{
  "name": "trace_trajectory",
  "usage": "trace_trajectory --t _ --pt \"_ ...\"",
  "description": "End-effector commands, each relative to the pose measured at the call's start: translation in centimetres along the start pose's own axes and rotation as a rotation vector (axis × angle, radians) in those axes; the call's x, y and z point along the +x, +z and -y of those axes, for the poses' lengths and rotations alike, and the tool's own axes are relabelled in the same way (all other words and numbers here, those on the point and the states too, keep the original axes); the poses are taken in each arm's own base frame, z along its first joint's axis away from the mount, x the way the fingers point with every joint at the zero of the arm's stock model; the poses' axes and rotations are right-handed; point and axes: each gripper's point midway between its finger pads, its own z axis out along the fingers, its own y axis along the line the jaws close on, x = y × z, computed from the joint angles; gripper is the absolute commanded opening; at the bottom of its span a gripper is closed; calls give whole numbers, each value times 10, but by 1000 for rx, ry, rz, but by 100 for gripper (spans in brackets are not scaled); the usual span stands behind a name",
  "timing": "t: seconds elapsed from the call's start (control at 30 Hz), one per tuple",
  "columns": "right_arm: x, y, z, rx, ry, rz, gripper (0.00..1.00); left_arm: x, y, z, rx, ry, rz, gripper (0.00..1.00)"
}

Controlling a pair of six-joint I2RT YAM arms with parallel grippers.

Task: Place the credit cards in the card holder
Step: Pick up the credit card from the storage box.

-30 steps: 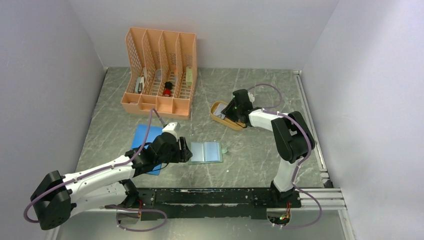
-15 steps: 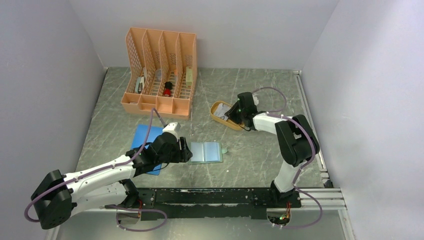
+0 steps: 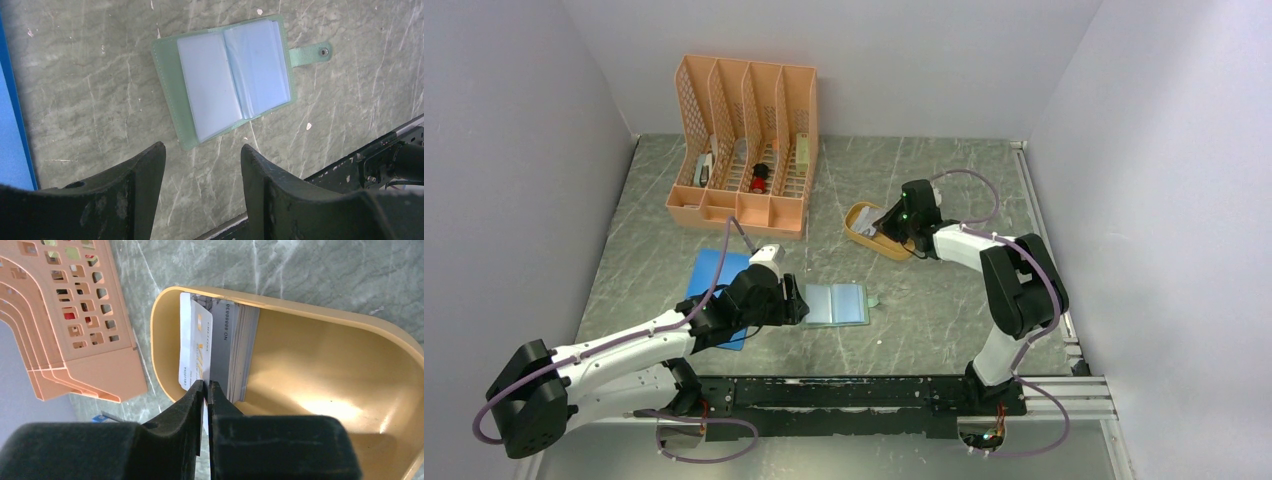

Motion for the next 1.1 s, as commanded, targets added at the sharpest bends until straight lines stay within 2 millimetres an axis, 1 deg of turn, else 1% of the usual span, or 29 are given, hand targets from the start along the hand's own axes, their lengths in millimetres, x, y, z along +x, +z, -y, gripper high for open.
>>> trace_trajectory --t 0.0,0.1,0.13,0.17,0.47,0.6,0.73,0.9,1.07 --pt "-1 -2 -1 7 -6 -13 8 -10 0 6 18 -14 33 62" --pt "-1 -2 -2 4 -4 -14 4 -11 -1 6 18 -12 35 62" --pt "-1 -3 -2 3 -2 -12 1 -11 -1 6 18 -10 35 61" --pt "-2 -4 -3 2 -2 -11 0 -11 -2 6 17 -9 35 62" --pt "-17 -20 -17 41 41 5 0 -15 -3 6 12 -6 48 62" --pt "-23 -30 -28 55 92 -2 0 -17 -3 8 12 -6 50 61" --pt "-24 -40 -41 44 150 -27 0 -19 -4 9 15 -8 54 61" --pt "-27 -53 -57 8 167 -47 0 -20 -6 9 14 -7 56 61" --pt "-24 -71 -72 -49 166 -81 0 -23 -8 10 14 -5 68 61"
